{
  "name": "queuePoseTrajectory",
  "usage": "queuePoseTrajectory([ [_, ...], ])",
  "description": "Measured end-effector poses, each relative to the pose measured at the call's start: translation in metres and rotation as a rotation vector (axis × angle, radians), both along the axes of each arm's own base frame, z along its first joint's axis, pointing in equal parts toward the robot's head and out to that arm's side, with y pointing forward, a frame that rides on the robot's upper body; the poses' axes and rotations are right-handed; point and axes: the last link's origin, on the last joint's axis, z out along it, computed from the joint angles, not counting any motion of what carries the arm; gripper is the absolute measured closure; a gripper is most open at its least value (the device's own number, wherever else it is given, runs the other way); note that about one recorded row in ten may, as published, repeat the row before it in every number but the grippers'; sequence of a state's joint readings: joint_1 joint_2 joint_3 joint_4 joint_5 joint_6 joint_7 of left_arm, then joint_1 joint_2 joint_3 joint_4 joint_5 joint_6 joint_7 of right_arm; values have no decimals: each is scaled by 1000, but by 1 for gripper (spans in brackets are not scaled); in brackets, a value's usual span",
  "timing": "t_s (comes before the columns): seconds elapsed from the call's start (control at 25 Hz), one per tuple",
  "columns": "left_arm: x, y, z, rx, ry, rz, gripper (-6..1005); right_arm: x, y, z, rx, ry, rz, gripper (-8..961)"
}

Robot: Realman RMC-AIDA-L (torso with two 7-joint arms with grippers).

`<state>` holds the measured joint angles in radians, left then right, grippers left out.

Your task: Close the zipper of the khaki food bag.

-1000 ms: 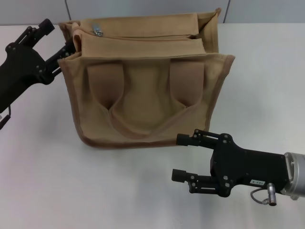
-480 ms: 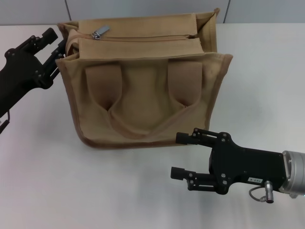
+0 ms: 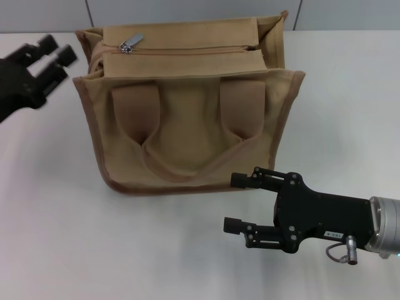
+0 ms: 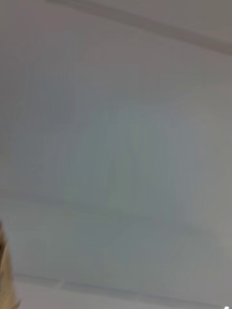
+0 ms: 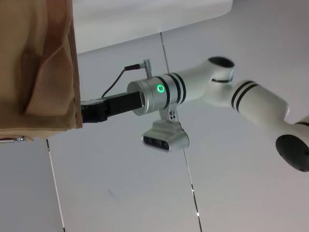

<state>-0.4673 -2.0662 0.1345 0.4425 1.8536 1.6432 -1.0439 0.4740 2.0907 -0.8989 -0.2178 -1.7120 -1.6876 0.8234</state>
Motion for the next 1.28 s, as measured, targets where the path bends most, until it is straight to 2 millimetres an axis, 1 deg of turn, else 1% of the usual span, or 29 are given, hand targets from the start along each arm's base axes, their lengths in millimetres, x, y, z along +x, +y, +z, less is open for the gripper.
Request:
queuePoseTrajectory([
  [0.04,8,0,0,-63,51,-56,535,0,0,0,0,0,0,195],
  [0.16,19,2,-7,-162,154,-128,536,0,0,0,0,0,1,195],
  [0.28,22,4,-7,-179,184,-152,537,-1,1,0,0,0,2,195],
  [0.36,26,7,-2,-181,213,-171,537,-1,1,-1,0,-1,3,195],
  [0.72,31,8,14,-169,256,-192,540,0,2,-2,5,-5,-8,196],
  [0.96,35,9,12,-193,287,-220,542,-3,3,-3,38,16,0,196],
  [1.2,40,12,10,-180,268,-224,544,-3,3,-4,38,18,-5,196],
  [1.28,41,15,12,-158,252,-219,544,-3,3,-4,39,15,-8,196],
])
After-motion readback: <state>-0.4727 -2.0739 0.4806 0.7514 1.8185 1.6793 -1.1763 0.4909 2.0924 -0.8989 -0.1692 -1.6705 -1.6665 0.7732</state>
